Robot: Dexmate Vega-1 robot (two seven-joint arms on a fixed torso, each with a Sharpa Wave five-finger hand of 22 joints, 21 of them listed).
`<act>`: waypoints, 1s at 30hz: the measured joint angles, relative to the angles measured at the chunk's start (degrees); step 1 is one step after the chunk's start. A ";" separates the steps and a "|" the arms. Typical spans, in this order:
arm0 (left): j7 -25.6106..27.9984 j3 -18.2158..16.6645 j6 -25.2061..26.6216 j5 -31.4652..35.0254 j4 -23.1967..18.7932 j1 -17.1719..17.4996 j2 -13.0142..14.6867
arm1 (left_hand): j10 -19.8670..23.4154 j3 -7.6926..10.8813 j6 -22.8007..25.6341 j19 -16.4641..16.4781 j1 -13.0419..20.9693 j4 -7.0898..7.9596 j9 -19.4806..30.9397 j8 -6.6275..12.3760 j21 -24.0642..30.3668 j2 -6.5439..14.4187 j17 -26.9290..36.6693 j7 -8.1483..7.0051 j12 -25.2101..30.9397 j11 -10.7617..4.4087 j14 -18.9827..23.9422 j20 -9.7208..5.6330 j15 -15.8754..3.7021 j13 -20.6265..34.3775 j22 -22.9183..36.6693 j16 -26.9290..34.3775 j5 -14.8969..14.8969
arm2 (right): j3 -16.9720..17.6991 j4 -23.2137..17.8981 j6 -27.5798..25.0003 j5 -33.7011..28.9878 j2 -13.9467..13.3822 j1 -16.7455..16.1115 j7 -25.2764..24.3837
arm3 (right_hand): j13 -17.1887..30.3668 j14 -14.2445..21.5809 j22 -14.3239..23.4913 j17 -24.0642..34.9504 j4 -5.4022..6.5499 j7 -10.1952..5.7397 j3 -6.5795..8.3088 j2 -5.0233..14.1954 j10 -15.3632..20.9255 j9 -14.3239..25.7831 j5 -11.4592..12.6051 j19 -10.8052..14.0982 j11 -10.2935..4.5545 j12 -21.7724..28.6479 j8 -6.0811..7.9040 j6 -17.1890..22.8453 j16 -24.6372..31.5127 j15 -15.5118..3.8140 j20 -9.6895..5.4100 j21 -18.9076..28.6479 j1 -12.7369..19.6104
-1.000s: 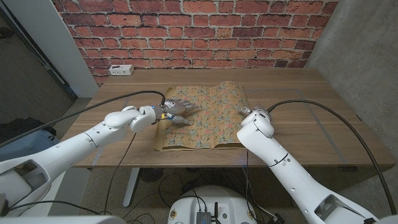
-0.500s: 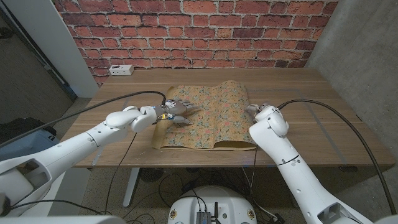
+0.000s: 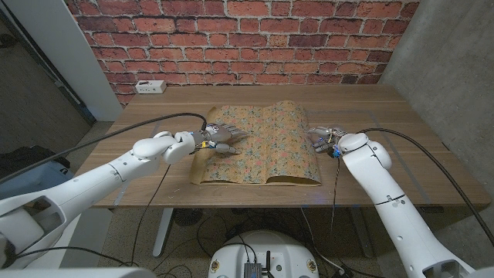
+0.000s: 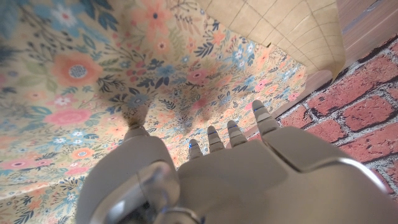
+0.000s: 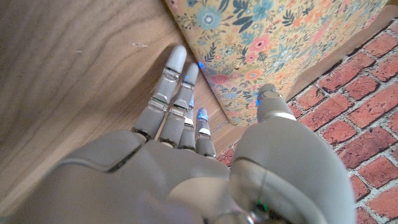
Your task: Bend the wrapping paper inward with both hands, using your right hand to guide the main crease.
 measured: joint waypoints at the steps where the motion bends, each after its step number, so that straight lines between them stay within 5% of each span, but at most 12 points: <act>1: 0.00 0.03 0.00 0.00 0.09 -0.05 -0.03 | 0.00 0.00 0.00 0.00 0.00 0.00 0.00 0.00 -0.17 0.00 0.00 0.00 0.00 0.00 0.00 0.00 0.00 0.00 0.00 0.00 0.00 | 0.00 0.00 0.36 1.95 0.00 0.00 -1.13 | 0.00 -1.49 0.00 0.30 -0.03 -0.58 -0.03 0.18 -0.19 -0.04 0.00 -1.56 -0.37 0.00 0.27 0.58 -0.56 0.45 0.67 -0.65 -0.18; 5: 0.03 0.21 -0.10 -0.09 0.48 -0.32 -0.17 | 0.00 0.00 0.00 0.00 0.00 0.00 0.00 -0.41 -0.23 0.00 0.00 0.00 0.00 0.00 0.00 0.00 0.00 0.00 0.00 0.00 0.00 | -1.60 -1.16 0.91 10.42 -3.21 0.48 -6.81 | 0.00 -6.18 0.00 0.82 -0.16 -1.17 -0.36 0.23 -0.51 -0.17 0.00 -6.22 -0.68 0.00 0.28 1.99 -2.38 1.61 2.37 -2.85 -0.22; 9: 0.11 0.36 -0.27 -0.14 0.91 -0.59 -0.35 | 0.00 0.00 0.00 0.00 0.00 0.00 0.00 -0.41 -0.23 0.00 0.00 0.00 0.00 0.00 0.00 0.00 0.00 0.00 0.00 0.00 0.00 | -3.22 -1.93 -0.47 17.95 -5.30 1.55 -10.74 | 0.01 -7.74 -0.27 0.82 0.23 -1.19 -0.76 0.63 -0.92 -0.17 -0.15 -7.19 -1.06 0.00 0.27 1.97 -2.90 2.13 3.19 -3.52 -0.61; 13: 0.11 0.56 -0.27 -0.14 1.42 -0.90 -0.54 | 0.00 0.18 0.00 0.00 0.00 0.18 0.01 -0.41 -0.23 0.00 0.00 0.00 0.00 0.00 0.00 0.00 0.00 0.00 0.00 0.00 0.00 | -3.22 -1.93 -2.44 25.13 -5.30 1.55 -12.71 | -0.26 -3.63 -0.26 0.75 0.29 -0.31 -1.28 1.06 -0.92 -0.44 -0.21 -2.35 0.24 0.00 -0.31 0.68 -1.59 1.81 2.55 -2.35 -1.55; 14: 0.34 0.65 -0.59 -0.24 1.63 -1.03 -0.63 | 0.00 0.18 0.00 0.00 0.00 0.18 0.01 -0.40 -0.23 0.00 0.00 0.00 0.00 0.00 0.12 0.00 -0.12 0.00 0.00 0.00 0.00 | -6.62 -2.03 -2.68 27.69 -9.39 5.43 -12.97 | -0.41 -2.32 -0.26 0.57 0.30 0.07 -1.28 1.00 -0.79 -0.44 -0.21 -0.72 0.54 0.03 -0.46 0.30 -1.27 1.72 2.15 -1.91 -1.57; 17: 0.41 0.78 -0.72 -0.30 1.97 -1.25 -0.77 | 0.00 0.18 0.00 0.00 0.00 0.19 0.01 -0.61 -0.23 0.00 0.00 0.00 0.00 0.00 0.31 0.00 -0.31 0.00 0.00 0.00 -0.11 | -7.55 -1.08 -2.51 31.77 -10.77 6.61 -13.01 | -0.64 0.40 -0.26 -0.52 0.29 0.48 -1.28 1.22 -1.81 -0.44 -0.21 4.07 1.84 0.00 -1.53 -3.23 -1.19 1.59 0.38 -0.75 -1.79; 19: 0.43 0.91 -0.83 -0.36 2.26 -1.43 -0.87 | 0.00 0.18 0.00 0.00 0.00 0.19 0.01 -0.61 -0.23 0.00 0.00 0.00 0.00 0.00 0.31 0.00 -0.31 0.00 0.00 0.00 -0.44 | -7.92 -0.28 -1.38 34.69 -11.67 7.12 -12.92 | -0.94 -0.37 -0.38 -1.26 0.29 -0.75 -1.28 1.23 -7.73 -0.44 -0.21 5.79 1.72 -2.34 -1.92 -7.92 -2.50 1.87 -0.50 -0.79 -1.79; 21: 0.46 1.05 -0.98 -0.45 2.57 -1.63 -0.97 | 0.00 0.18 0.00 0.00 0.00 0.19 0.01 -0.61 -0.23 0.00 0.00 0.00 0.00 0.00 0.31 0.00 -0.31 0.00 0.00 0.00 -0.44 | -8.20 0.54 0.35 37.44 -12.46 7.44 -12.93 | -1.48 -5.18 -0.52 -1.55 0.06 -2.80 -1.52 1.23 -14.97 -0.44 -0.21 5.88 1.15 -5.19 -1.92 -11.80 -4.27 2.44 -0.47 -2.00 -1.79; 26: 0.48 1.40 -1.33 -0.60 3.26 -2.10 -1.23 | 0.00 0.10 0.00 0.00 0.00 0.27 0.01 -0.61 -0.23 0.00 0.00 0.00 -0.33 0.00 0.31 0.00 -0.31 0.00 0.00 0.00 -0.44 | -8.95 1.27 2.79 42.39 -13.84 8.11 -14.84 | -2.15 -17.58 -0.52 -2.75 0.02 -9.47 -1.95 1.67 -27.08 -0.27 -0.21 -1.33 -0.84 -7.60 -1.78 -20.31 -5.66 4.27 3.30 -7.37 -2.23; 30: 0.50 1.74 -1.58 -0.62 3.83 -2.52 -1.49 | 0.00 0.16 0.00 0.00 -0.01 0.32 0.01 -0.62 -0.23 0.00 0.00 0.00 -0.39 0.00 0.31 0.00 -0.31 0.00 0.00 0.00 -0.44 | -9.71 1.04 1.76 45.57 -14.45 9.08 -18.42 | -2.38 -21.91 -0.47 -3.16 1.28 -11.10 -3.22 1.30 -29.07 -0.07 -0.43 -5.20 -1.57 -7.28 -1.16 -21.90 -5.68 5.39 5.00 -10.13 -4.90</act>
